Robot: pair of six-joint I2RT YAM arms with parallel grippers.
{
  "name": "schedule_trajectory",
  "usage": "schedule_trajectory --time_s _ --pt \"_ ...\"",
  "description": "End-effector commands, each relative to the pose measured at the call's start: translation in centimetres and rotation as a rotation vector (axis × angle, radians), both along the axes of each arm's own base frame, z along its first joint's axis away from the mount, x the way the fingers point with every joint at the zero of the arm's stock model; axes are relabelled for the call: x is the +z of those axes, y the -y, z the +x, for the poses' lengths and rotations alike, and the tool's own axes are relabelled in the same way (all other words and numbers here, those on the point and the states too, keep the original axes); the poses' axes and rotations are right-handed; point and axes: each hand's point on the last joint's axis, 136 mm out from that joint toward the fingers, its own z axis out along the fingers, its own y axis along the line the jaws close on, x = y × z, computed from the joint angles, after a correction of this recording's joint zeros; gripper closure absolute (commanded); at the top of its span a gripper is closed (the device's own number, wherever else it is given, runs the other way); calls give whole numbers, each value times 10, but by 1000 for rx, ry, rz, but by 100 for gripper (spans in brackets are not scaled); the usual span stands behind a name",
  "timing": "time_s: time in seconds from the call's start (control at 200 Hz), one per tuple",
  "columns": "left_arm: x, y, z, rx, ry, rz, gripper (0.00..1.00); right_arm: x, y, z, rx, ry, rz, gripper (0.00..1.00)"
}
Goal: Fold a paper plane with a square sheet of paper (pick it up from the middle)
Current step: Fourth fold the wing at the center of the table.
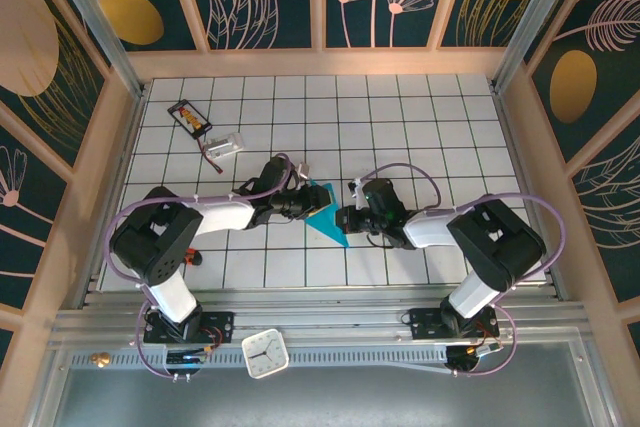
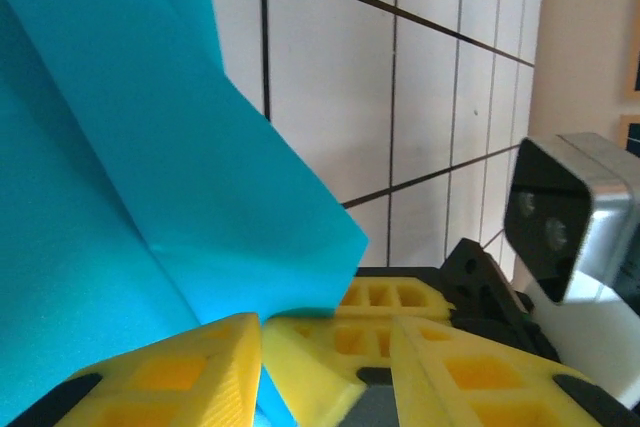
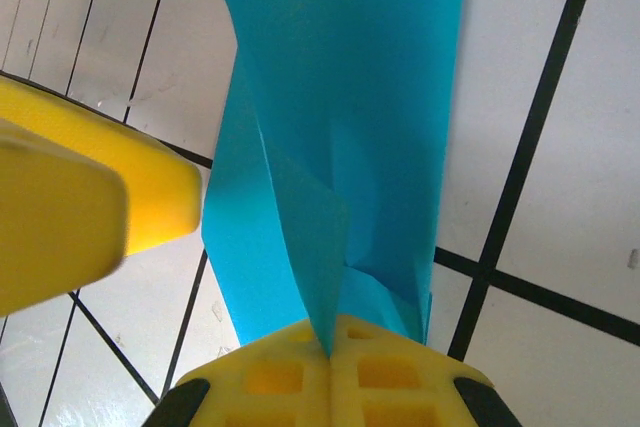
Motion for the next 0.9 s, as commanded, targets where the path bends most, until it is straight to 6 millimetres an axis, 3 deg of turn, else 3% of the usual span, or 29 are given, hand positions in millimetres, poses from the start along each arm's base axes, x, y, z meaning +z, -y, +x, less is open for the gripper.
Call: schedule_trajectory --time_s 0.0,0.325,0.896 --pt "0 -1 11 5 20 22 62 0 -4 3 26 -9 7 95" --pt "1 7 16 -11 17 3 70 -2 -11 9 44 -20 27 90" --pt "-2 12 29 7 31 7 72 -6 -13 11 61 -36 41 87"
